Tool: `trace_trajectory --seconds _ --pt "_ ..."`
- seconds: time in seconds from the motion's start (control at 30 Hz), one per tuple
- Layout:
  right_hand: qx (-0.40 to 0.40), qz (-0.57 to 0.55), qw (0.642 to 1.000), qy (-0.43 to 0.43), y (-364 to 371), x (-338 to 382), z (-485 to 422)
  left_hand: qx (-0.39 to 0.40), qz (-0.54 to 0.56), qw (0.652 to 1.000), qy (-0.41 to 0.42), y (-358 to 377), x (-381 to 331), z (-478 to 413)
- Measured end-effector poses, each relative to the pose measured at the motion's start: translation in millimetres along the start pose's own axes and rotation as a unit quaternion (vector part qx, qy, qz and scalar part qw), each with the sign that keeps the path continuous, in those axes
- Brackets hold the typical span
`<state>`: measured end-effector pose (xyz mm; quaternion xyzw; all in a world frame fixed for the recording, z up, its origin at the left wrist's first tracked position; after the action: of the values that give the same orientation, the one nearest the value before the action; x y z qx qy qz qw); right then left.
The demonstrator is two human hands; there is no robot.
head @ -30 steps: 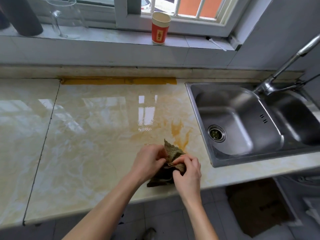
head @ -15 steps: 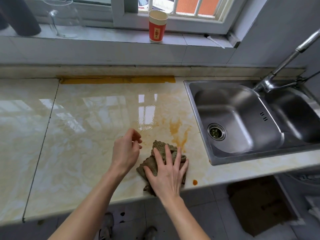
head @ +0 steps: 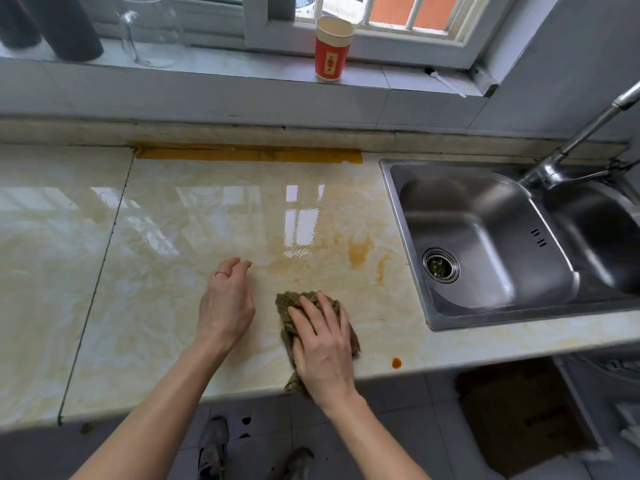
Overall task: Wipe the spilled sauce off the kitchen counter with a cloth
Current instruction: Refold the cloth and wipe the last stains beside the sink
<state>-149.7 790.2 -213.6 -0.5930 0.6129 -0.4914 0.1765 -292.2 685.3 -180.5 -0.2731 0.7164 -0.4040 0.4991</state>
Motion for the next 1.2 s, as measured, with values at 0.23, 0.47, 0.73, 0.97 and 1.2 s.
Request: trace_trajectory --seconds 0.23,0.47,0.73,0.97,1.2 --pt "-0.048 0.001 0.989 0.136 -12.8 -74.4 -42.2 0.023 -0.020 0.999 -0.015 -1.3 12.4 11.0" --pt "0.037 -0.051 0.995 -0.077 27.7 6.2 -52.7 0.034 -0.025 0.999 0.003 1.7 16.8 12.2" --pt "0.005 0.024 0.995 0.102 25.8 -41.5 -89.2 0.048 -0.018 0.998 0.019 -4.2 19.3 9.8" --pt "0.129 0.011 0.988 -0.089 55.4 24.0 -78.3 0.054 -0.021 0.998 -0.010 -0.9 23.6 7.3" --pt "0.103 0.104 0.986 0.085 27.0 -69.0 -116.9 0.057 -0.034 0.998 -0.013 -0.5 22.9 9.0"
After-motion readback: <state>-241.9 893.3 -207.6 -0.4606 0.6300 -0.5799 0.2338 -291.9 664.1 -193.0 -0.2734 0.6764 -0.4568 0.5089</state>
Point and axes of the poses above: each hand's wrist, its own z-axis away from the middle knuckle, its own y-axis out of the palm, x = y × z, the point moved 6 cm from there along -z, towards the middle knuckle, and after that the axes turned 14 degrees about -x, right-handed, at the moved point
